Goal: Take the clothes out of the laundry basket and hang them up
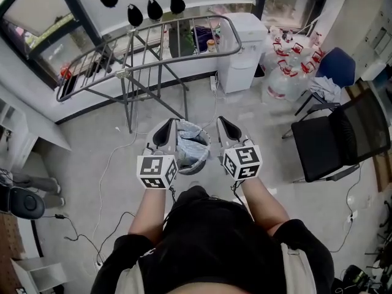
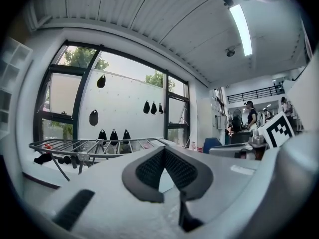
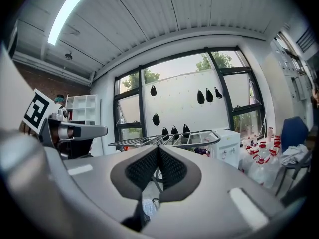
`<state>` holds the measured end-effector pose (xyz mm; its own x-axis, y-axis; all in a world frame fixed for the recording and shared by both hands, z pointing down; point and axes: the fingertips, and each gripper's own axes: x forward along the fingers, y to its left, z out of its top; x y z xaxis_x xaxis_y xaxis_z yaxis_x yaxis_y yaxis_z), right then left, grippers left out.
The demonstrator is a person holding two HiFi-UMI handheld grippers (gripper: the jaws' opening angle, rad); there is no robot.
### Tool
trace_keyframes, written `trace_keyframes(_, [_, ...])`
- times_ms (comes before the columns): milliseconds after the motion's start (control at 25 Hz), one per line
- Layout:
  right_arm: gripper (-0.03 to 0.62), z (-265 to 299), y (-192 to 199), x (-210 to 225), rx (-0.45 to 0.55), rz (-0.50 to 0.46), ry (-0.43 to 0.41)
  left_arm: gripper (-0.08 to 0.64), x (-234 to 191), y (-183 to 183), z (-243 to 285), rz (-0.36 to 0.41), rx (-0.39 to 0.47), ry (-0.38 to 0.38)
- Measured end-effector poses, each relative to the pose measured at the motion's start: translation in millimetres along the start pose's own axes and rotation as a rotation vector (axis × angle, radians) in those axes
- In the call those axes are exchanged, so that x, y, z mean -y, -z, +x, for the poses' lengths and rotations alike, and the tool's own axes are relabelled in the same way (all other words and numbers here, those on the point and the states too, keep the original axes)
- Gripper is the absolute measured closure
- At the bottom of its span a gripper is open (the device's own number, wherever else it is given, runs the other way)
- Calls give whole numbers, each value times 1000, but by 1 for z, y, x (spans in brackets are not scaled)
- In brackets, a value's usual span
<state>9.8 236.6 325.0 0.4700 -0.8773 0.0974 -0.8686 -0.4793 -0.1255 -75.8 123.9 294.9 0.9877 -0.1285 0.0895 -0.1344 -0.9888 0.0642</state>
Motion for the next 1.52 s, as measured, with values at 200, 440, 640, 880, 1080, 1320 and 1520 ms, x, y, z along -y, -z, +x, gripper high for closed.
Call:
trace_keyframes(200, [578, 18, 9, 20, -35, 3, 0, 552, -12, 18, 29, -41, -22, -12])
trace_keyframes(440, [578, 63, 18, 58, -68, -16, -14, 552, -28, 27, 91, -43, -18, -18])
trace_keyframes(640, [578, 118, 5, 86, -84, -28, -55, 552, -53, 14, 146, -60, 6, -44])
trace_keyframes(880, [578, 174, -17, 111, -82, -65, -89, 552, -85, 0, 197, -58, 22, -85])
trace_keyframes(1080, [578, 212, -25, 122, -90, -90, -113, 552, -109, -3, 230, -56, 27, -98])
trace_keyframes(1320, [578, 248, -31, 130, -81, -86, -135, 552, -130, -6, 249, -22, 17, -135])
trace_keyframes(1520, [578, 279, -22, 122, -101, -69, -204, 552, -149, 6, 226, -25, -13, -236])
